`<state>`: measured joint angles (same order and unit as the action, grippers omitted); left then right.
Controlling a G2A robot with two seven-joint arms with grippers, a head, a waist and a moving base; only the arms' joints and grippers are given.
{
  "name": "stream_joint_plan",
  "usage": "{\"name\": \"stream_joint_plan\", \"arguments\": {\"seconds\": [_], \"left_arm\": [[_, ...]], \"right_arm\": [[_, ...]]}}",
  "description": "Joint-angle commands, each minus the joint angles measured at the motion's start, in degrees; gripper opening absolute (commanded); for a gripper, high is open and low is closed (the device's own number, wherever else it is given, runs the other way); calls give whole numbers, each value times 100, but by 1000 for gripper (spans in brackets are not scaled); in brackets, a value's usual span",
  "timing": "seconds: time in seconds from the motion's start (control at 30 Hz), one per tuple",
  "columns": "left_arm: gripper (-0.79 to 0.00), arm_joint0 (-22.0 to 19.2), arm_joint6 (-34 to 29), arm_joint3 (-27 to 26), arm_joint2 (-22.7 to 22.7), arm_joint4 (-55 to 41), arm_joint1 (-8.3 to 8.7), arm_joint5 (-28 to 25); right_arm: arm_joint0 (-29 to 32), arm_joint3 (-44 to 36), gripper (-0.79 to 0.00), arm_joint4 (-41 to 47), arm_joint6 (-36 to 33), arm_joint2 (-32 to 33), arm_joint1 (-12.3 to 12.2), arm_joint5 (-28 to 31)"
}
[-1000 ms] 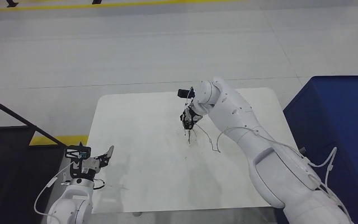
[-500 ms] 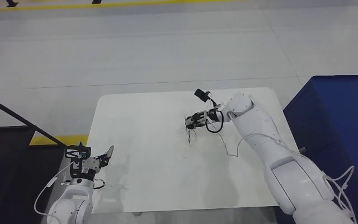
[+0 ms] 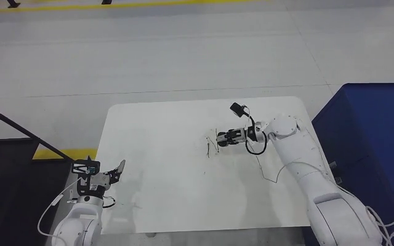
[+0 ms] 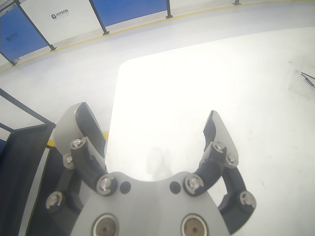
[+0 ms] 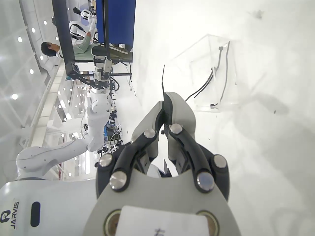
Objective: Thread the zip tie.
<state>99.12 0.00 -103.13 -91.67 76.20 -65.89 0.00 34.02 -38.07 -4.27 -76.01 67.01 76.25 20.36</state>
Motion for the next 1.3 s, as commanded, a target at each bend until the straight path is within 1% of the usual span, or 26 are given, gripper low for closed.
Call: {"name": "stream_joint_plan", "arguments": {"seconds": [0.0, 0.07, 0.1, 0.13, 0.17, 0.2, 0.27, 0.33, 0.43, 0.47, 0.5, 0.7, 0.77, 0.8, 0.83, 0.87, 0.9, 0.93, 0.97, 1.03, 1.27], "left_arm": [[0, 0, 0, 0, 0, 0, 0, 0], [0, 0, 0, 0, 0, 0, 0, 0], [0, 0, 0, 0, 0, 0, 0, 0], [0, 35, 127, -162, 110, -19, -2, -240], [0, 144, 349, -351, 203, 266, 2, -329], [0, 295, 632, -556, 340, 761, 1, -205], [0, 619, 1212, -887, 802, 1750, -27, 270], [0, 797, 1717, -1013, 1313, 2651, -69, 910], [0, 788, 2254, -820, 2003, 3706, -151, 1915], [0, 720, 2281, -704, 2180, 3979, -186, 2282], [0, 692, 2266, -662, 2233, 4056, -199, 2408], [0, 692, 2266, -662, 2233, 4056, -199, 2408], [0, 692, 2266, -662, 2233, 4056, -199, 2408], [0, 676, 2265, -635, 2273, 4173, -194, 2259], [0, 644, 2308, -665, 2328, 4393, -196, 2274], [0, 613, 2332, -635, 2415, 4807, -205, 2462], [0, 552, 2288, -571, 2530, 5436, -226, 2851], [0, 470, 2241, -487, 2717, 6132, -264, 3340], [0, 387, 2146, -347, 2964, 6740, -314, 3711], [0, 174, 1794, -204, 3481, 7439, -433, 3933], [0, 174, 1794, -204, 3481, 7439, -433, 3933]], "right_arm": [[0, 0, -785, 0, 0, 0, 0, 0], [27, -18, -785, 22, -6, -9, 4, -8], [120, -100, -785, 259, -179, -2, 14, -18], [186, -185, -785, 548, -447, 56, 4, 30], [254, -250, -785, 813, -766, 120, -19, 26], [304, -371, -785, 923, -876, 164, -58, -84], [443, -574, -785, 893, -910, 274, -162, -118], [621, -850, -785, 1001, -1005, 397, -262, -213], [843, -1006, -785, 1461, -1199, 677, -399, -474], [892, -1066, -785, 1610, -1199, 692, -434, -552], [928, -1141, -785, 1640, -1199, 687, -476, -558], [938, -1164, -785, 1638, -1199, 691, -491, -543], [1054, -1335, -785, 1693, -1151, 579, -468, -617], [1110, -1444, -785, 1749, -1185, 494, -452, -686], [1153, -1523, -785, 1730, -1091, 423, -440, -730], [1186, -1600, -785, 1696, -948, 353, -426, -775], [1220, -1683, -785, 1702, -828, 284, -410, -826], [1255, -1764, -785, 1748, -726, 225, -393, -880], [1284, -1835, -785, 1758, -633, 172, -382, -931], [1320, -1944, -785, 1755, -582, 128, -381, -963], [1320, -1944, -785, 1755, -582, 128, -381, -963]]}}
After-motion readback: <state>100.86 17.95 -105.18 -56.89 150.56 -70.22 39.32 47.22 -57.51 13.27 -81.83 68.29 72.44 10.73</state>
